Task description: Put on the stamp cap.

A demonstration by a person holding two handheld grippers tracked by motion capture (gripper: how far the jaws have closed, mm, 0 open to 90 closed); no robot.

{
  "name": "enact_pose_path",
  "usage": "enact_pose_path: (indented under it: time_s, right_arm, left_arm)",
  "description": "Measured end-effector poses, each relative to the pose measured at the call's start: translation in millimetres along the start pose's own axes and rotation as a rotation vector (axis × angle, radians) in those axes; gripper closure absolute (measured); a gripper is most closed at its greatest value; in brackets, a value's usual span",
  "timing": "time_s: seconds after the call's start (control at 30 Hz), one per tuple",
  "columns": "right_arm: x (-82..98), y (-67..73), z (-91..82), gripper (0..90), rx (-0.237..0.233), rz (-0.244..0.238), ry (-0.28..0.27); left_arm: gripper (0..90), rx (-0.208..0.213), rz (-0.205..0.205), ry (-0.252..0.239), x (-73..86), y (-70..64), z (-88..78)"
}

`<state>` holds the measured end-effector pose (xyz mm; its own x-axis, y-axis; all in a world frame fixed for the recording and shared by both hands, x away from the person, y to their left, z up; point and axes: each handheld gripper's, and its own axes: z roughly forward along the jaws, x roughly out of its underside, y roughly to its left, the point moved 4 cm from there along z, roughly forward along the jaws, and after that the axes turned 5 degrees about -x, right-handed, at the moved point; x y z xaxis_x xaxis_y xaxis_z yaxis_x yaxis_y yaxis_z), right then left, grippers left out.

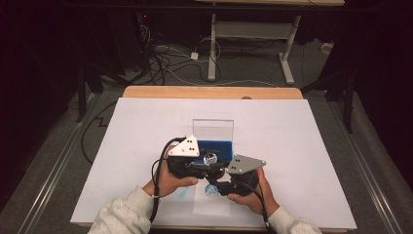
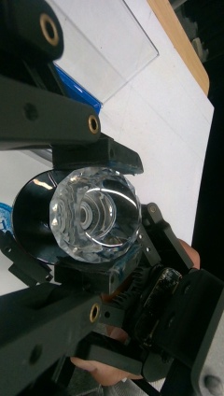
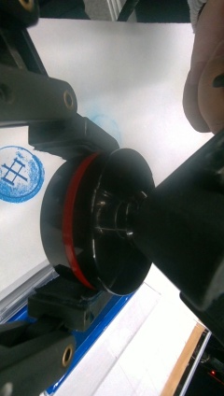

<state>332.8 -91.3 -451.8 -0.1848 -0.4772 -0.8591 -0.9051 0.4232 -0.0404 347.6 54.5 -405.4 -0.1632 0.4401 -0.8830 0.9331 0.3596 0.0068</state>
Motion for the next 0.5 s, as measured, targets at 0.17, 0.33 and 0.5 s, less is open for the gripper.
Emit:
enact_pose_path:
  time_s: [0.17,0.33,0.5]
  right_arm:
    - [-0.7,0.3,-1.5,38.8,0.008,-0.015,0.004]
    - [0.3,0.9,-1.4,38.8,0.008,-0.024,0.010]
    - [1.9,-0.1,-0.2,38.8,-0.004,-0.025,0.011]
  left_arm:
    - [54.4,0.013,-0.012,-0.004,0.8,1.1,-0.6]
    - [54.4,0.012,-0.008,0.000,1.1,0.3,0.0]
    - [54.4,-0.007,0.006,0.020,1.6,-2.0,2.6]
